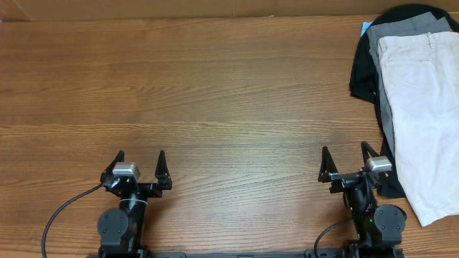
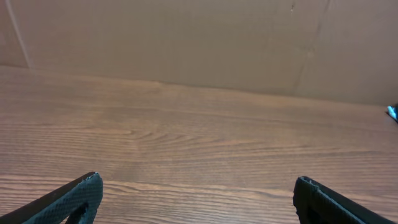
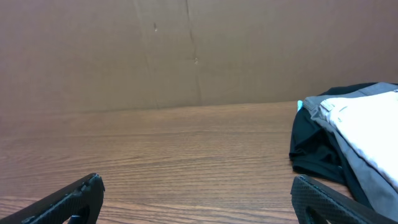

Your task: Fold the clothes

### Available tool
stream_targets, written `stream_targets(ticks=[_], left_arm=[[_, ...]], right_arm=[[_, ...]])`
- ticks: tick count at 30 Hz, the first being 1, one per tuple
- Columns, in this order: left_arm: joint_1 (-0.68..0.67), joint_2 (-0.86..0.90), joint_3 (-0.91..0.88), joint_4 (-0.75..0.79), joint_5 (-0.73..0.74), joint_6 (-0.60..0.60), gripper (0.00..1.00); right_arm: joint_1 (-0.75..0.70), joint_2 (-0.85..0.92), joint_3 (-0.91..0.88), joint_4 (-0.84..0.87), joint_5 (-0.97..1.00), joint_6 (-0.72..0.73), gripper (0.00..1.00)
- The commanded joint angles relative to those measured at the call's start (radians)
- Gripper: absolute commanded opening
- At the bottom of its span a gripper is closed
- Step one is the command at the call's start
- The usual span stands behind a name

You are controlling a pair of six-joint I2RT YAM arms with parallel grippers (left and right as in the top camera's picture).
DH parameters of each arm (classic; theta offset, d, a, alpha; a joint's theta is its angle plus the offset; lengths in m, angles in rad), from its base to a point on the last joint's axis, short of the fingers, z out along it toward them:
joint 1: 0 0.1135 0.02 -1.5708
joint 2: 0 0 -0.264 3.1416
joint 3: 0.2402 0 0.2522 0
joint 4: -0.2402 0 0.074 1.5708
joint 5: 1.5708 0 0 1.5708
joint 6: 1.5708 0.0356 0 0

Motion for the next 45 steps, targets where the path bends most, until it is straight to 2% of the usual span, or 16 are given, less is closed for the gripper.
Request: stream_targets(ticks=[1,8,11,14,17,22,29,33,40,45], left_arm=[[0.007,-0.008,-0.003,0.016,-0.035,0.016,1.0],[0.007,-0.008,-0.003,0.004,-0.015,-0.001,1.0],[0.005,-0.004,-0.002,-0.006,0.068,-0.085,1.0],[0.002,0.015,-0.002,-0.004,0.071,-0.229,1.0],[0.002,0.018,-0.002,-0.004,0.07,-0.273,1.0],[0.002,0.018,-0.002,-0.002,0.072,-0.274,1.0],[0.003,0.021,-0.001,0.114,0.071,-0.275,1.0],[0.003,0.021,0.021,0.121,0.099,-0.275,1.0],[0.003,0.077,0.106,0.195,0.067,-0.26,1.0],[0.003,0.267,0.29,0.193,0.116,-0.233,1.0]], right_arm=[[-0.003,-0.011,-0.011,0.005,-0.001,0.004,1.0],[-0.003,-0.011,-0.011,0.005,-0.001,0.004,1.0],[-0.003,-0.011,-0.011,0.005,-0.001,0.004,1.0],[-0.003,-0.011,-0.011,0.005,-0.001,0.004,1.0],[-0.003,-0.011,-0.011,0.005,-0.001,0.004,1.0],[-0.003,-0.011,-0.011,0.005,-0.001,0.004,1.0],[-0.003,-0.011,-0.011,0.005,-0.001,0.004,1.0],[-0.003,-0.011,-0.011,0.013,-0.002,0.004,1.0],[-0.003,-0.011,-0.011,0.175,-0.005,0.005,1.0],[-0.002,-0.011,-0.002,0.34,-0.084,0.064,1.0]])
